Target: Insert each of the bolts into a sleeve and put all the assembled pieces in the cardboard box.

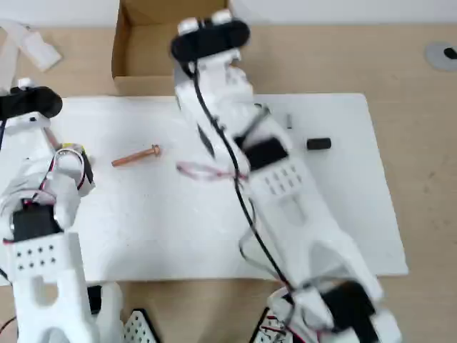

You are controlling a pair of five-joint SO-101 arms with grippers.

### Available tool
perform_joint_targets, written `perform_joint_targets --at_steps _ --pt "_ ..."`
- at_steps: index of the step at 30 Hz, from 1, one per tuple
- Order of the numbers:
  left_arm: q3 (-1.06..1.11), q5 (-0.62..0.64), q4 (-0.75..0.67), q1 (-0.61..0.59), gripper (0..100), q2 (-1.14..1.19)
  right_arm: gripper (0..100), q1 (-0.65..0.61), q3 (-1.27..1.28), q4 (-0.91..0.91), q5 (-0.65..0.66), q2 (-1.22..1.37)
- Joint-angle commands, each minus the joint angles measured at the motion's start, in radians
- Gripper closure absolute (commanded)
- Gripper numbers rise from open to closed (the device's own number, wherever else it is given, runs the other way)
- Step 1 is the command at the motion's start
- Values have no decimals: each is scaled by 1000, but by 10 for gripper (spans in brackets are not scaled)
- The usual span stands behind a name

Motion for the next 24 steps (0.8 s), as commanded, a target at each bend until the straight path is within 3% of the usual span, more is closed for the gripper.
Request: perform_joint_targets --at_steps 1,14,21,24 --pt "-84 -9 -15 -26 998 71 989 54 -280 0 0 200" --pt "-75 -9 -14 -21 998 117 989 191 -1164 -2 0 1081" --pt "-74 -9 28 -18 998 117 984 189 -1598 0 106 1492" --pt "-72 -9 37 -9 998 120 935 189 -1719 64 164 1613"
